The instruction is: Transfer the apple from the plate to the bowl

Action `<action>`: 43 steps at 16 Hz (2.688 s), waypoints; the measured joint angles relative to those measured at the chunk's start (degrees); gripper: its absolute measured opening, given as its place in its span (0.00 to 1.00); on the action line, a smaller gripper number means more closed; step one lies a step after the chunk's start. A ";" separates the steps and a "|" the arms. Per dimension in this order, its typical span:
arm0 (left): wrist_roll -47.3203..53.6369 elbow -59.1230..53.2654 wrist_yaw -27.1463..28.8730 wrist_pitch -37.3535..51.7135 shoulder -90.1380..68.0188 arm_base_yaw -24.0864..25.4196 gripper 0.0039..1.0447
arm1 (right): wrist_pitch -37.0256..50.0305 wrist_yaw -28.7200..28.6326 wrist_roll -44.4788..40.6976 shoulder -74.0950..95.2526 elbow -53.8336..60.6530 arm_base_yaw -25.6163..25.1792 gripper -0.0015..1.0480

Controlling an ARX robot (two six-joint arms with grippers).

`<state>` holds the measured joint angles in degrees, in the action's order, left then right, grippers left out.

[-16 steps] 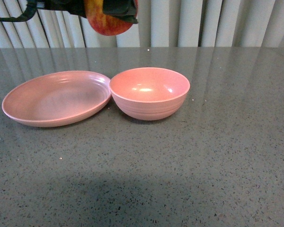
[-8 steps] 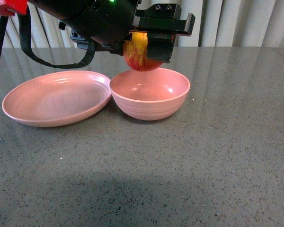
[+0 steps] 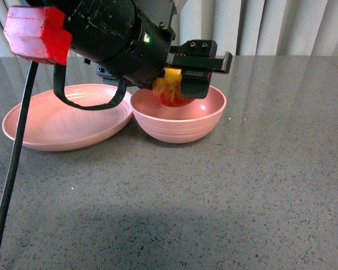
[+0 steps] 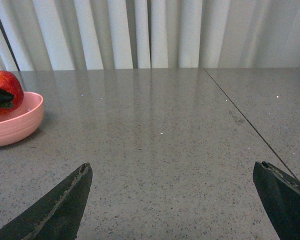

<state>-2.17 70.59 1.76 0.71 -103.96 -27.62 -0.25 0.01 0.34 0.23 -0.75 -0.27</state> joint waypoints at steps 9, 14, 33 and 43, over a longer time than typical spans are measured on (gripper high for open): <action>-1.07 -0.31 -0.50 0.17 -1.86 0.33 0.64 | 0.00 0.02 0.00 0.00 0.02 0.00 0.94; -1.60 -0.31 -0.92 -0.15 -2.21 0.33 0.64 | 0.00 0.02 0.00 0.00 0.00 0.00 0.94; -5.79 -3.37 -1.95 7.89 11.56 2.45 0.94 | 0.00 0.02 0.00 0.00 0.02 0.00 0.94; -1.31 -27.91 9.55 16.48 45.33 15.10 0.68 | -0.02 0.02 0.00 0.00 0.00 0.00 0.94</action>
<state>-3.49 42.68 11.31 17.19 -58.63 -12.51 -0.27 0.03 0.34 0.23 -0.75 -0.27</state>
